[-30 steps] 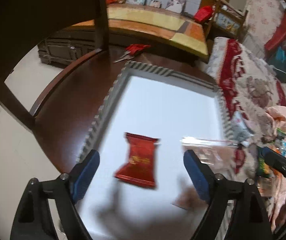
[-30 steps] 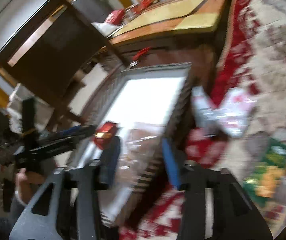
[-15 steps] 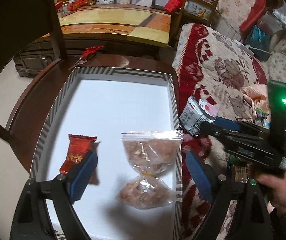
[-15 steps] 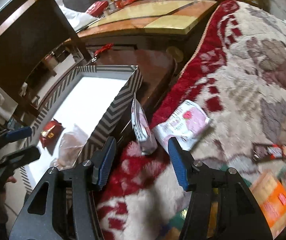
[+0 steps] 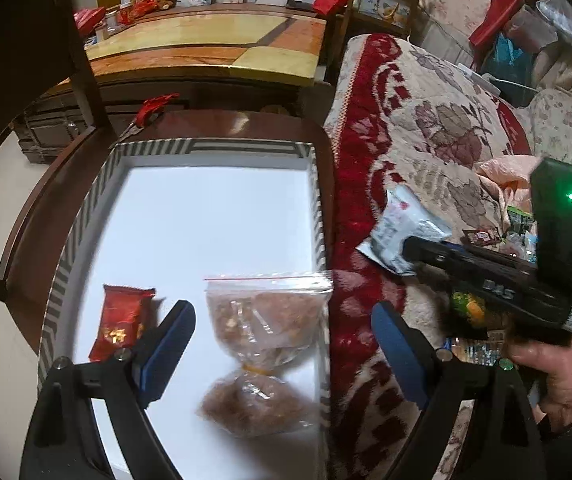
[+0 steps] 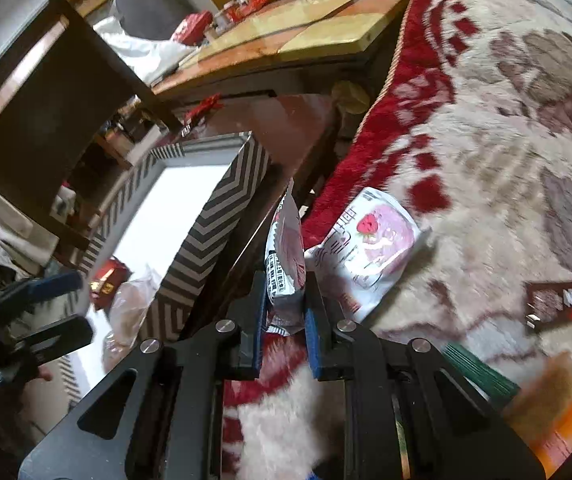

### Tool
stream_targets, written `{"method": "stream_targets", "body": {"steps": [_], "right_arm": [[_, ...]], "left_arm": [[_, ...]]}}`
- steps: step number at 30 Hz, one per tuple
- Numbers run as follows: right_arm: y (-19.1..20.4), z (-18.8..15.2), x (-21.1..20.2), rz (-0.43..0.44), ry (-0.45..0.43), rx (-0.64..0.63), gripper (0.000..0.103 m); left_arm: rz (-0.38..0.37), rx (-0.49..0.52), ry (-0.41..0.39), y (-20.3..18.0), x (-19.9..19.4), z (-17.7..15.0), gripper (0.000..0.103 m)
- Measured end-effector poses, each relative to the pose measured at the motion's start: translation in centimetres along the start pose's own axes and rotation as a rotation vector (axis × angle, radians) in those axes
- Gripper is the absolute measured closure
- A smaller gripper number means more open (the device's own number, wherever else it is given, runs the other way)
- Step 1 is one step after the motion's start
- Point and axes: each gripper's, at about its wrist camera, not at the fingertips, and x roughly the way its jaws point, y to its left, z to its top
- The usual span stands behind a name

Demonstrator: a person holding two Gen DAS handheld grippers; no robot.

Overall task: Organize snacks
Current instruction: 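Grasp the white strawberry snack packet with the right gripper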

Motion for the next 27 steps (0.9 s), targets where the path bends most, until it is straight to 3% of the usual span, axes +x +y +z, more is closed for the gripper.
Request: {"method": "stream_targets", "body": {"steps": [13, 20, 27], "right_arm": [[-9.2, -1.7, -8.3, -0.031, -0.075, 0.210, 0.087], [-13.4, 0.9, -8.2, -0.070, -0.035, 0.250, 0.087], [-17.2, -0.1, -8.7, -0.119, -0.024, 0.381, 0.073]], "left_arm": [[-0.072, 0.037, 0.048, -6.5, 2.3, 3.2, 0.012], [-0.048, 0.059, 0.081, -10.4, 4.3, 4.5, 0.012], [-0.065, 0.107, 0.126, -12.8, 5.0, 3.7, 0.012]]}}
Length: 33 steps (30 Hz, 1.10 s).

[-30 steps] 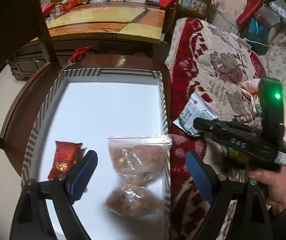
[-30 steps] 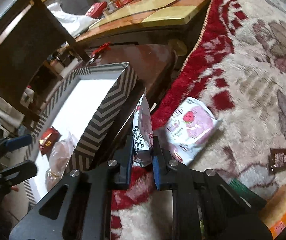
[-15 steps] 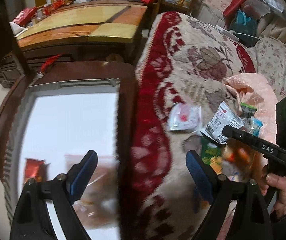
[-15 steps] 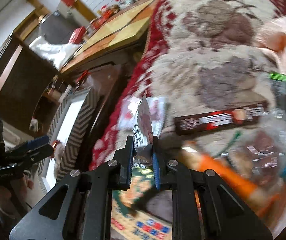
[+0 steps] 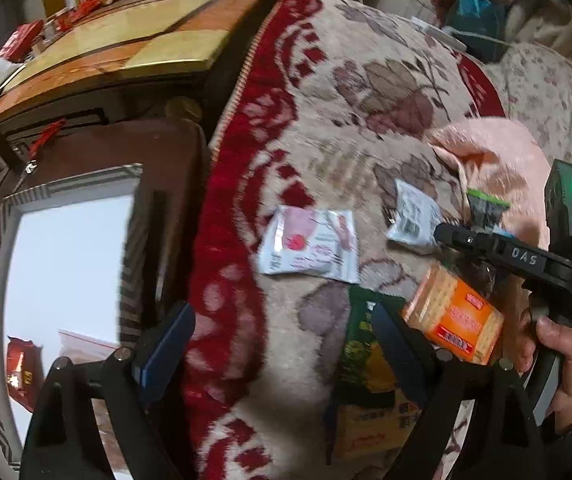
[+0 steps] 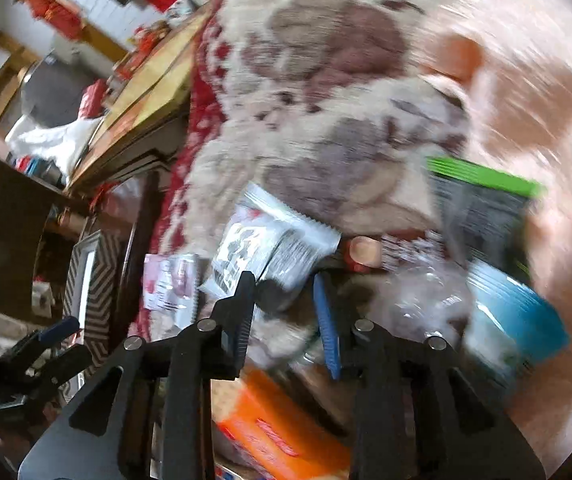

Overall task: Organize snacks
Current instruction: 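Grasp the white strawberry snack packet with the right gripper, then grasp the green cracker packet with the left gripper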

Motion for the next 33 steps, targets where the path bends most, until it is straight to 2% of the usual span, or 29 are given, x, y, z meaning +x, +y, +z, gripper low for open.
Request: {"method": "stream_targets", "body": {"steps": [5, 8, 13, 14, 15, 16, 25, 29, 33], "right_arm": [[-1.0, -1.5, -1.9, 0.034, -0.037, 0.009, 0.073], [-0.7, -1.7, -2.4, 0.045, -0.042, 0.000, 0.058], [0.9, -1.0, -2.9, 0.018, -0.074, -0.035, 0.054], [1.2, -0.8, -2.8, -0.001, -0.080, -0.041, 0.047], [1.5, -0.6, -2.7, -0.025, -0.083, -0.044, 0.041], [1.8, -0.4, -2.4, -0.056, -0.083, -0.044, 0.041], [3.6, 1.0, 1.4, -0.167, -0.032, 0.017, 0.041], [4.2, 1.4, 2.7, -0.248, -0.050, 0.007, 0.041], [4.5, 1.2, 3.2, -0.283, -0.049, -0.041, 0.041]], "left_arm": [[-0.017, 0.103, 0.051, -2.7, 1.2, -1.3, 0.012], [-0.024, 0.174, 0.080, -4.4, 2.1, -2.2, 0.012], [0.000, 0.247, 0.120, -6.4, 3.7, -3.0, 0.012], [0.002, 0.255, 0.125, -6.7, 3.9, -3.0, 0.012], [0.006, 0.260, 0.128, -6.8, 4.2, -3.1, 0.012], [0.016, 0.263, 0.131, -6.9, 4.5, -3.1, 0.012], [0.021, 0.210, 0.139, -6.1, 5.4, -2.6, 0.012], [0.028, 0.206, 0.140, -6.2, 5.6, -2.5, 0.012], [0.034, 0.196, 0.142, -6.1, 5.9, -2.2, 0.012]]}}
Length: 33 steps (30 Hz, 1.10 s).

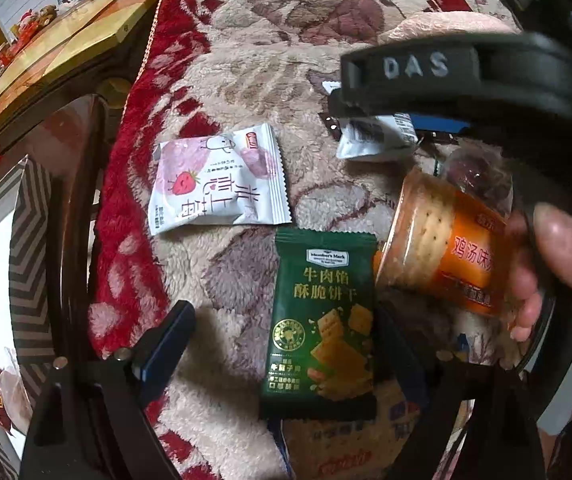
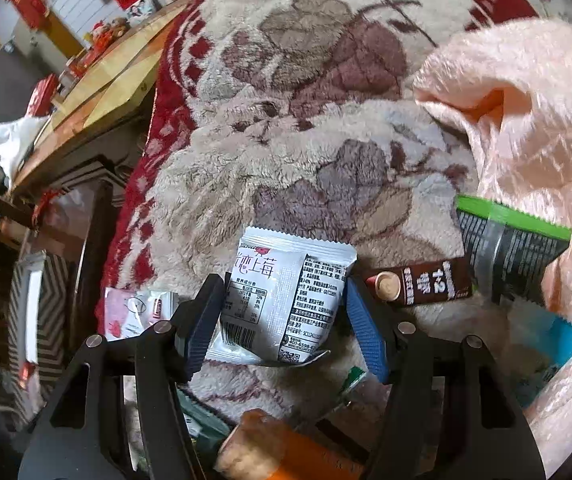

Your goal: Organize snacks

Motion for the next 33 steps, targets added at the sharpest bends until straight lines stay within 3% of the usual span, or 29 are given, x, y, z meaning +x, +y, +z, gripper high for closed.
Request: {"method": "stream_targets", "body": {"steps": [2, 3, 4, 5, 7, 11, 21, 33], "right_arm": [[-0.1, -0.2, -0.2, 0.004, -0.005, -0.044, 0.042], [-0.2, -0.4, -0.3, 0.002, -0.007, -0.057, 0.050], [-0.4, -0.5, -0.4, -0.001, -0.008, -0.071, 0.052], [-0.7, -0.7, -0.6, 0.003, -0.009, -0.086, 0.052], [-1.2, -1.0, -1.0, 0.012, -0.012, -0.099, 0.053], [-2.2, -1.5, -2.5, 0.069, -0.042, -0.083, 0.053], [-2.6, -3.7, -7.5, 0.182, -0.141, -0.071, 0.053], [-1.8, -8.1, -10.2, 0.183, -0.141, -0.108, 0.053]], "left_arm": [[0.005, 0.004, -0.006, 0.0, -0.1, -0.1, 0.012], [0.001, 0.003, -0.012, 0.0, -0.2, -0.2, 0.018], [-0.008, 0.004, -0.018, 0.0, -0.3, -0.3, 0.028], [-0.018, 0.013, -0.020, 0.0, -0.3, -0.3, 0.032], [-0.052, 0.028, -0.024, -0.2, -0.6, -0.5, 0.054], [-0.065, 0.039, -0.036, -0.3, -1.1, -0.8, 0.056], [-0.057, -0.040, -0.111, 1.6, -4.4, -2.2, 0.057], [-0.027, -0.107, -0.186, 2.6, -8.0, -4.8, 0.057]]}}
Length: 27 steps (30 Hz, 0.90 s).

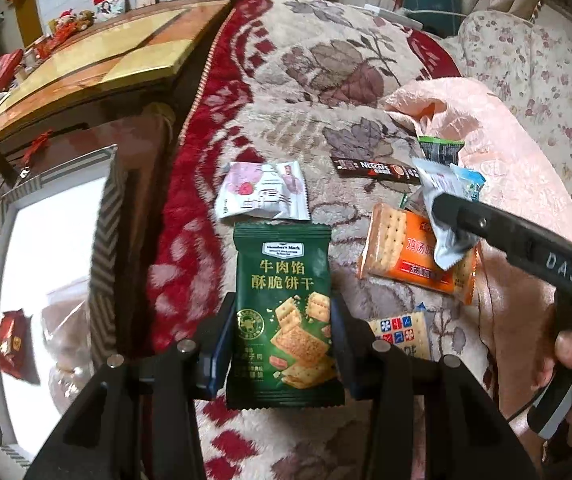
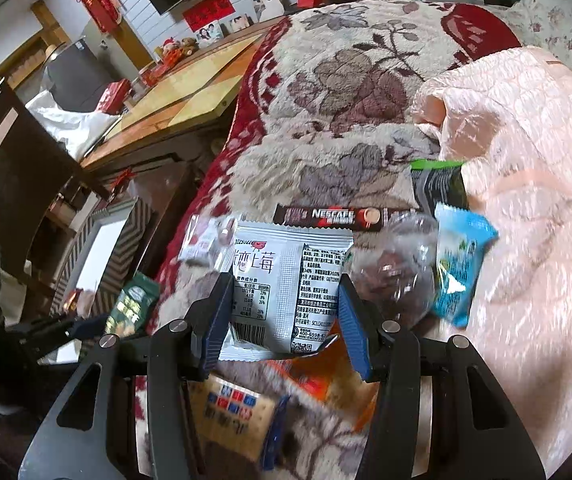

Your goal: Organize snacks

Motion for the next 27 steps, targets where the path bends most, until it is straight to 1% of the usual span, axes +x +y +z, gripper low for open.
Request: {"method": "stream_targets", "body": {"steps": [5, 13, 27], "right_arm": [[1.1, -1.0, -0.7, 0.011, 0.003, -0.017, 0.053], [3.5, -2.4, -0.6, 0.021, 0.034, -0.055, 0.053], [8.0, -3.7, 0.2, 0.055, 0.089, -0.137, 0.053]], "left_arm": [[0.037, -0.012, -0.029, 0.8, -1.2, -0.9, 0.057], [0.069, -0.036, -0.066, 2.4, -2.9, -1.9, 0.057], [0.096, -0.116, -0.094, 5.7, -4.8, -3.5, 0.057]]}}
